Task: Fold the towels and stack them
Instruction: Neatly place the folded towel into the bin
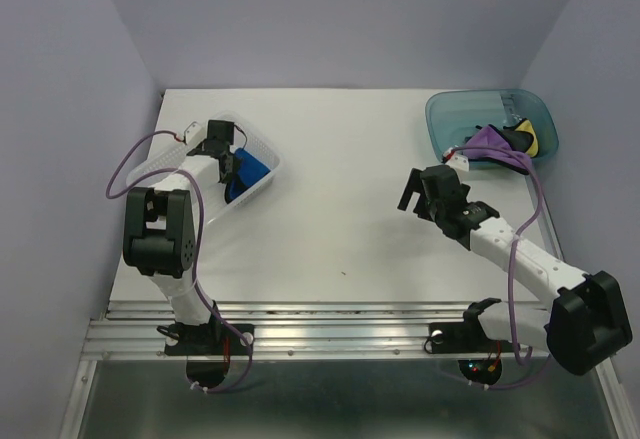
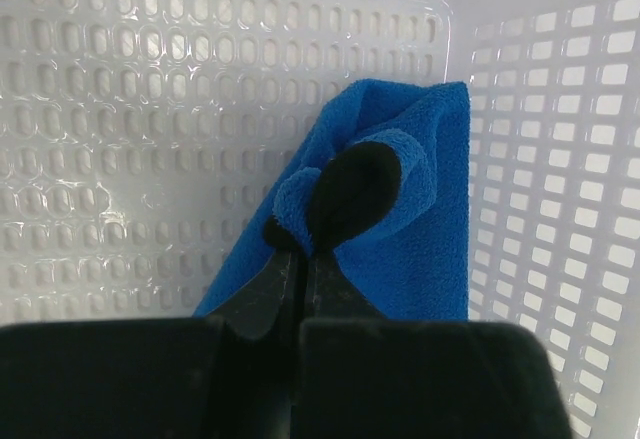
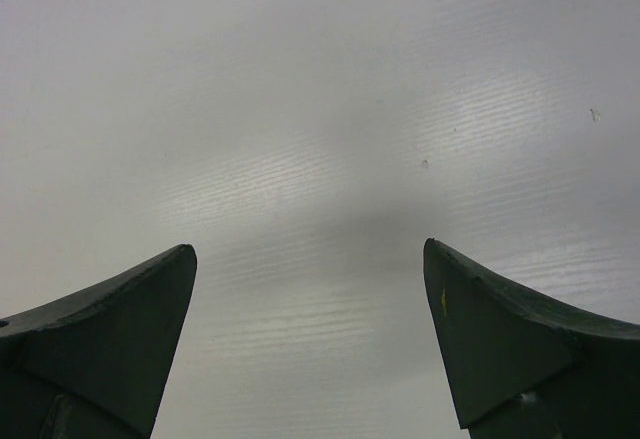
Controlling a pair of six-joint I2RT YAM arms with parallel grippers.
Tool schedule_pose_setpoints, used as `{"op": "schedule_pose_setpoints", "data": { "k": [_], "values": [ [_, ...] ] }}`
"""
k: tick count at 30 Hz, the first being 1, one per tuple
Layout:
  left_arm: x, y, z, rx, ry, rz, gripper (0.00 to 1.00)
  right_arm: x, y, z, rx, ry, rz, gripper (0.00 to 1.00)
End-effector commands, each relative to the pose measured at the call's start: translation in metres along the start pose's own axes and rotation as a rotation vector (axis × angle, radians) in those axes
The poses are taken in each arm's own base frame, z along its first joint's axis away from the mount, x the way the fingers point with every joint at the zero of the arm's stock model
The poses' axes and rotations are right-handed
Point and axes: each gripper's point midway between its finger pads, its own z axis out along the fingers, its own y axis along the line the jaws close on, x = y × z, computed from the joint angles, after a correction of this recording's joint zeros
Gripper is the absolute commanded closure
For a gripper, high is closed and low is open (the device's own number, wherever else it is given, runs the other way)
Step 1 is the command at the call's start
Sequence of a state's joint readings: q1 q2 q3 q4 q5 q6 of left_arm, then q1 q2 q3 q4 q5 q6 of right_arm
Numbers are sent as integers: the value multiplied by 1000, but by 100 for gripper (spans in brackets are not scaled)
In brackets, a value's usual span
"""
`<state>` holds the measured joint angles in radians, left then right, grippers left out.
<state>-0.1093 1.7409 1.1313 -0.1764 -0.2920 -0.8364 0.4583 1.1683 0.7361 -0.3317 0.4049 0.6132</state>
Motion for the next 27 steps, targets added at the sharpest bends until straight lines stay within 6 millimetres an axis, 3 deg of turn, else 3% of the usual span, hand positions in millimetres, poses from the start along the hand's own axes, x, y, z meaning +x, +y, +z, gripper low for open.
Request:
{"op": "schedule_pose_setpoints", "data": {
  "k": [1, 6, 11, 14, 18, 19, 23, 24, 27],
  "values": [
    [-3, 11, -2, -37, -18, -20, 100, -12, 1, 1, 5, -44, 13, 0],
    [2, 18, 1, -54, -2, -11, 100, -13, 1, 0, 3, -47, 13, 0],
    [-6, 15, -8, -37, -16, -2, 69, -13, 1, -1, 1, -47, 15, 0],
    [-15, 11, -18, -21, -37, 3, 61, -14, 1, -2, -1, -50, 16, 0],
    [-32, 5, -38, 7, -72, 12, 40, -15, 1, -3, -3, -53, 17, 0],
    [-36, 3, -42, 17, -77, 14, 30, -16, 1, -3, -3, -57, 21, 0],
    [-42, -1, -57, 46, -84, 24, 27, -21, 2, -6, -4, -67, 25, 0],
    [-47, -4, -65, 67, -97, 24, 20, -22, 1, -7, 1, -70, 25, 0],
    [-52, -11, -79, 123, -102, 46, 11, -25, 0, -9, 8, -79, 30, 0]
  ]
}}
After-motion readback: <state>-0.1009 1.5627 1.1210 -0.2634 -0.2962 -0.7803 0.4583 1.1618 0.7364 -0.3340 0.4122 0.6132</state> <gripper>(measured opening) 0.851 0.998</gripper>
